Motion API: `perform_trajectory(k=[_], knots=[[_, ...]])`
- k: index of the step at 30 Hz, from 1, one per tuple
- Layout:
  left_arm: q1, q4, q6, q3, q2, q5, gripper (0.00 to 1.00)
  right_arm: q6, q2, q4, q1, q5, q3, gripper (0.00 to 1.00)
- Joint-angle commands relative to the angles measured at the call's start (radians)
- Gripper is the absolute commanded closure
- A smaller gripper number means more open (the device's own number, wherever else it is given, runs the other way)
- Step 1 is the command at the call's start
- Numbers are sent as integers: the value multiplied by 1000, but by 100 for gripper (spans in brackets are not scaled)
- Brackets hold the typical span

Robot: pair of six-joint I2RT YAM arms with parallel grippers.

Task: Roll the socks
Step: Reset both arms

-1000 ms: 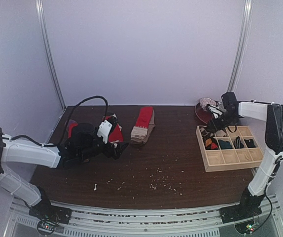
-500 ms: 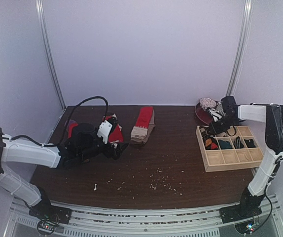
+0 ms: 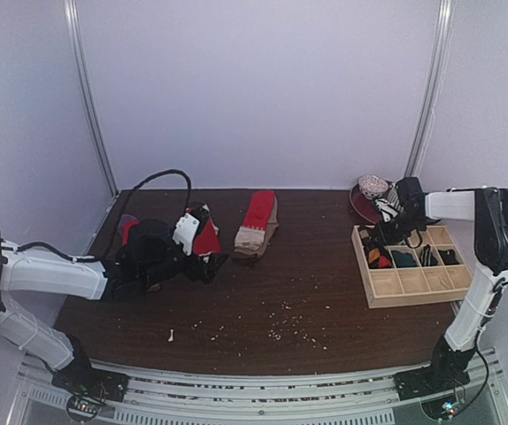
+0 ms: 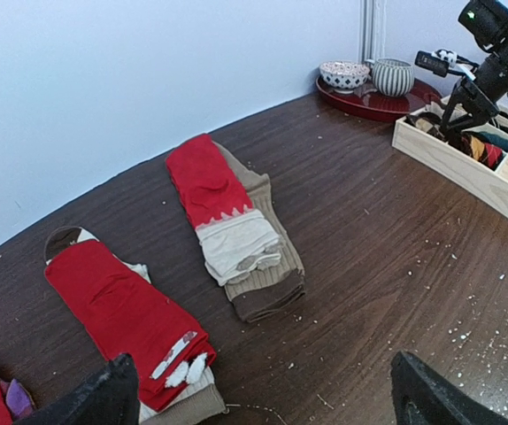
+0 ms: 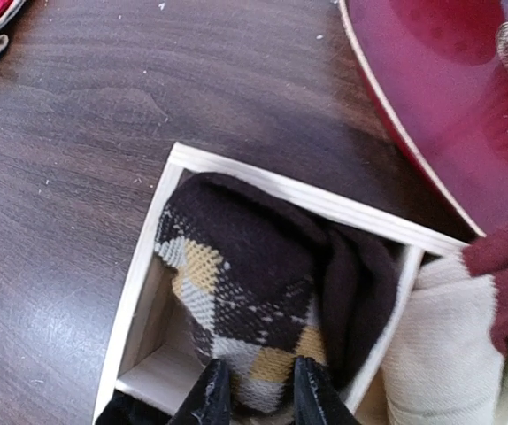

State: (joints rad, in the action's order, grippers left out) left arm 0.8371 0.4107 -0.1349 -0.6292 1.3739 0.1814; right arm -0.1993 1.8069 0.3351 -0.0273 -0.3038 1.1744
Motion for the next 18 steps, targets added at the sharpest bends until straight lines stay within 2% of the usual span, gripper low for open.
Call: perform_trajectory(k=[1, 8, 16, 17, 18], knots=[[0, -36, -66, -51, -48, 55, 2, 26, -97, 93, 4, 7, 76, 73], [1, -166, -169, -116, -55, 207, 2, 129, -251, 73, 4, 6, 63, 66], [1, -261, -267, -140, -93, 359, 2, 190, -398, 21, 4, -32, -37, 51], [1, -274, -269, -144, -97, 362, 2, 192, -410, 19, 4, -31, -46, 47], [1, -285, -273, -150, -101, 365, 2, 193, -422, 17, 4, -33, -53, 28]])
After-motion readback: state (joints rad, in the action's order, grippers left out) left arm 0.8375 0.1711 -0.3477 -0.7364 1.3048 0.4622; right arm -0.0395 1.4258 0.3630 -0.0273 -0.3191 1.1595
